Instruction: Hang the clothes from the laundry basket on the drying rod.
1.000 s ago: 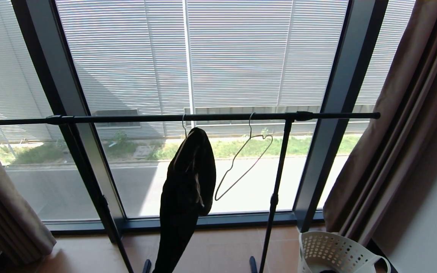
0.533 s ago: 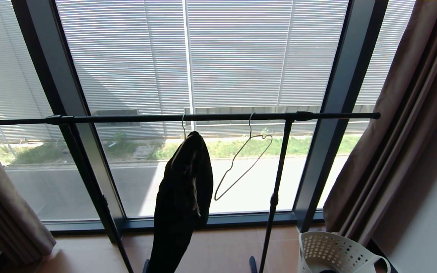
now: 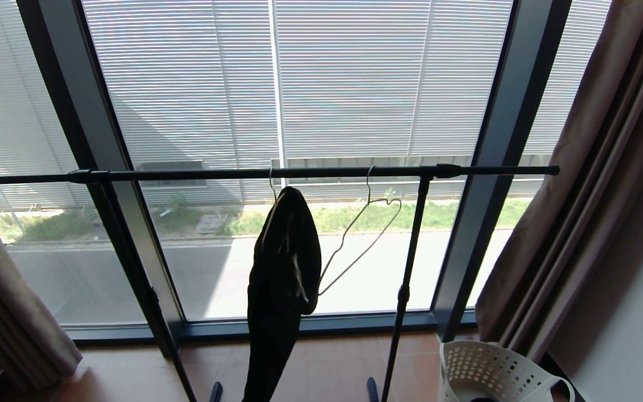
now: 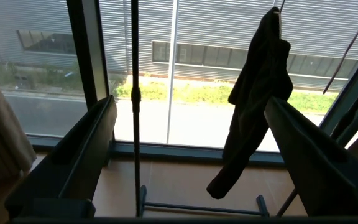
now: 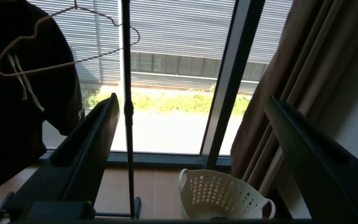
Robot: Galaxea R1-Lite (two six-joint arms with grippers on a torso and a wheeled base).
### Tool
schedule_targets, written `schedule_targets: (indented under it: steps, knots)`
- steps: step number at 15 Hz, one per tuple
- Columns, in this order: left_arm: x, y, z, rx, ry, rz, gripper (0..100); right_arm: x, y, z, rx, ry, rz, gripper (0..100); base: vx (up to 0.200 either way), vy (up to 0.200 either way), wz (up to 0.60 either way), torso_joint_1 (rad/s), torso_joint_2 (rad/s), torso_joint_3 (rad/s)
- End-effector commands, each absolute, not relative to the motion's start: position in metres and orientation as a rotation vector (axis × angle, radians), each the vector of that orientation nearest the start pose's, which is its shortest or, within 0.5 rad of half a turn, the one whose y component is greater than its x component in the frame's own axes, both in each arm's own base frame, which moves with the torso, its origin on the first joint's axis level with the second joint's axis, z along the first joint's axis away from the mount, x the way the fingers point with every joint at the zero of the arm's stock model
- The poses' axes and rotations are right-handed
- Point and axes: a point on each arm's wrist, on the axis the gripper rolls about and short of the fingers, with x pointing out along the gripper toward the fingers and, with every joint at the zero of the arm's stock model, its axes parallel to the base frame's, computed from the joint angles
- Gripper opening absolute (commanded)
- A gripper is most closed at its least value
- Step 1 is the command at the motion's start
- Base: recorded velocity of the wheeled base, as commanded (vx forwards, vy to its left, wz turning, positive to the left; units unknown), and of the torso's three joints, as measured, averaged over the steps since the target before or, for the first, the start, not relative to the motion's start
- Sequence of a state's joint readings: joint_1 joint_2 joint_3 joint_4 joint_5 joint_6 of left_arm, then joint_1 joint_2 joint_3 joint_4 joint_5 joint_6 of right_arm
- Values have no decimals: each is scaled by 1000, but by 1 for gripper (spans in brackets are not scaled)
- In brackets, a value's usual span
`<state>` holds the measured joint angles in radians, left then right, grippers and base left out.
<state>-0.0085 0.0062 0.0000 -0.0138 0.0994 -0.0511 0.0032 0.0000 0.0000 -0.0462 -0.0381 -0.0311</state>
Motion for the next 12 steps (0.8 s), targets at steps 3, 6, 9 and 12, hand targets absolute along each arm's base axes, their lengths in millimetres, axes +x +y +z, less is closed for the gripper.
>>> schedule_targets:
  steps: [3, 6, 9, 12]
  knots:
    - [-23, 2, 77, -57, -15, 95, 100, -23, -1, 80, -11, -47, -43, 100, 0, 0, 0, 0, 0, 0]
    - [-23, 2, 77, -59, -18, 95, 100, -23, -1, 80, 7, -46, -35, 100, 0, 0, 0, 0, 0, 0]
    - [-23, 2, 77, -62, -18, 95, 100, -23, -1, 80, 6, -45, -35, 100, 0, 0, 0, -22, 45, 33]
    - [-23, 2, 77, -65, -18, 93, 100, -23, -1, 80, 7, -46, -35, 100, 0, 0, 0, -131, 328, 181]
